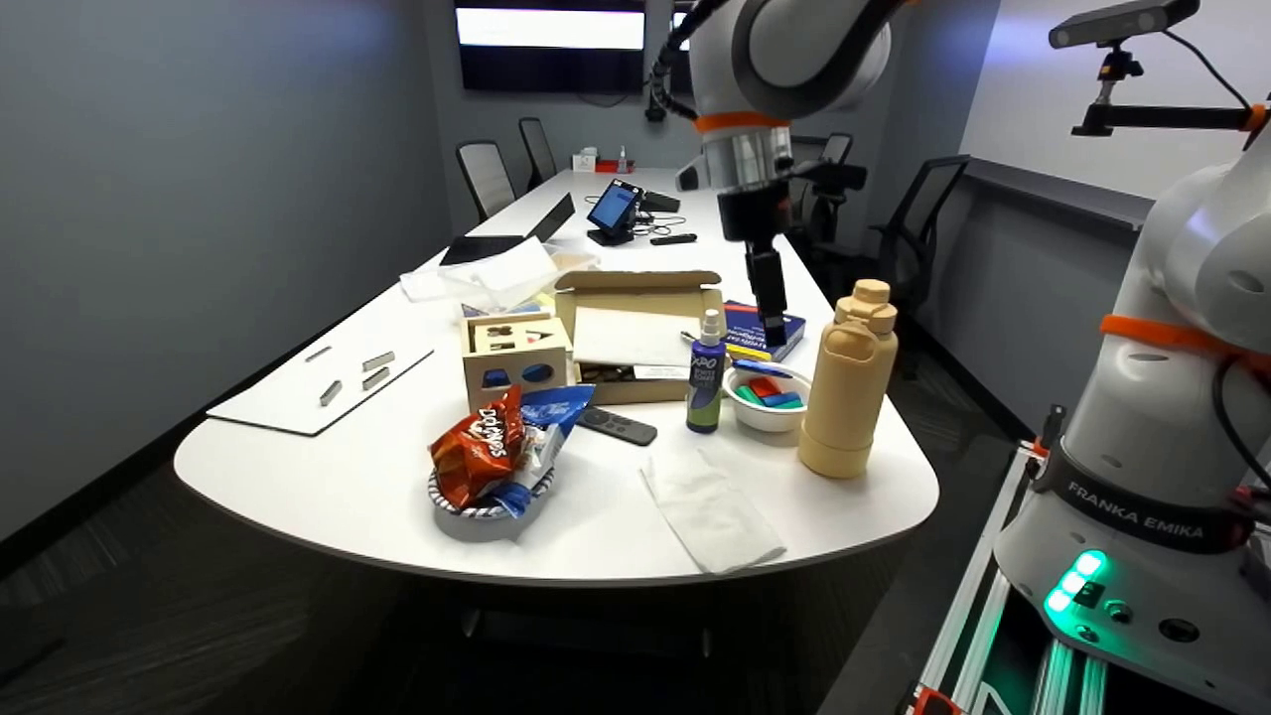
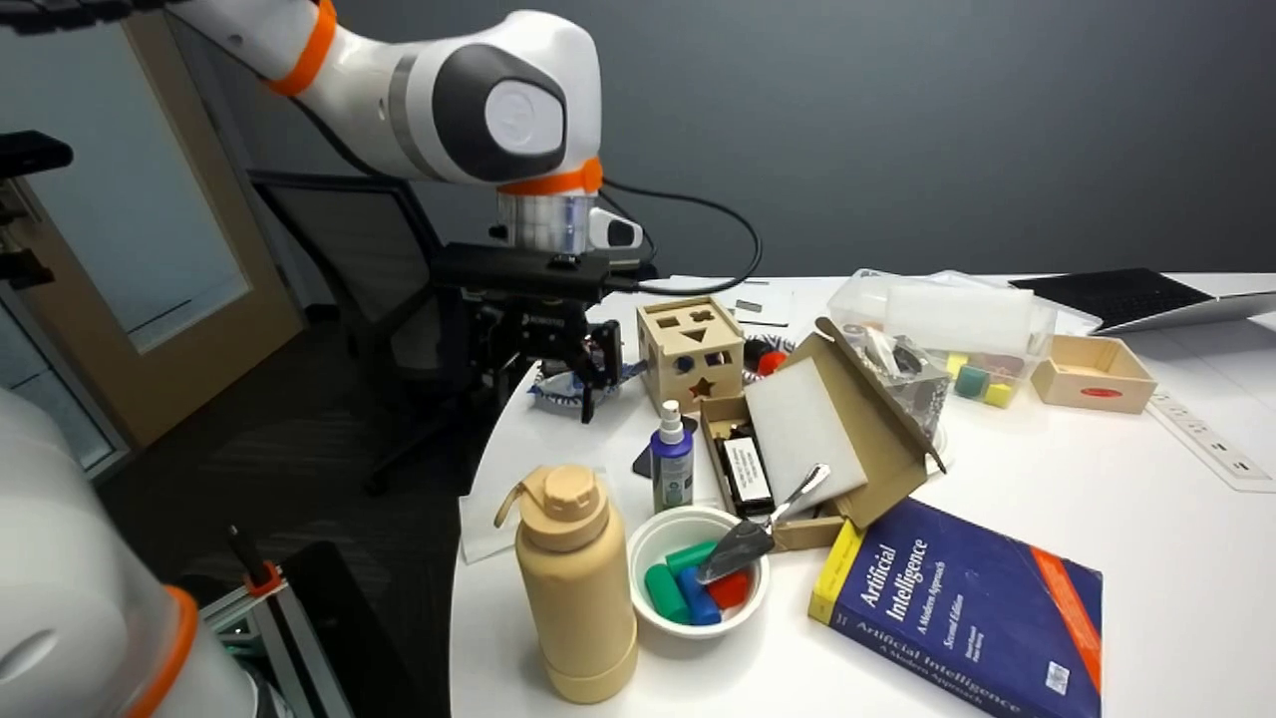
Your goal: Wipe the table using the napkin
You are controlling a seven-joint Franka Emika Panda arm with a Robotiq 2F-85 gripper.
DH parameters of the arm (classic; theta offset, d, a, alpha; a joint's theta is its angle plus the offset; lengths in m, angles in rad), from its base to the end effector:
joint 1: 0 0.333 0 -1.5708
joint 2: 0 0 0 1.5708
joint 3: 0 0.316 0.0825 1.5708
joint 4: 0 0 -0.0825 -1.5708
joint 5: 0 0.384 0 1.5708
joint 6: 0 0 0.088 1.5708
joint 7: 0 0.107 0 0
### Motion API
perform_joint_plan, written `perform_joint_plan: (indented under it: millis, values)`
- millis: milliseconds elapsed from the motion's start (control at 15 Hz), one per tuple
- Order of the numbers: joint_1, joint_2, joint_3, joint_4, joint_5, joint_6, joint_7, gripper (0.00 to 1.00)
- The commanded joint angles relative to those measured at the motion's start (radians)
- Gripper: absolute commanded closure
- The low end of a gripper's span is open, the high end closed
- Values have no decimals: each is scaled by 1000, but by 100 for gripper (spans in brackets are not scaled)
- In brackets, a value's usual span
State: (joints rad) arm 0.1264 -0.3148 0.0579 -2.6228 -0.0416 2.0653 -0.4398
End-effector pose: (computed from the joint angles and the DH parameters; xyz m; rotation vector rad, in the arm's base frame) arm 0.3742 0.0665 0.3368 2.9387 0.9792 -0.3861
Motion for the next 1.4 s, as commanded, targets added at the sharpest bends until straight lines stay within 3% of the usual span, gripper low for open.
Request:
perform_joint_plan:
  millis: [0, 67, 133, 600, 1333]
  values:
    - [34, -32, -29, -161, 70, 160, -57, 0]
    - [44, -27, -30, -193, 89, 204, -65, 0]
    - [53, 46, -30, -122, 103, 205, -73, 0]
    - [136, 166, 28, -146, 174, 367, -83, 0]
    - [128, 392, 146, -146, 146, 606, -51, 0]
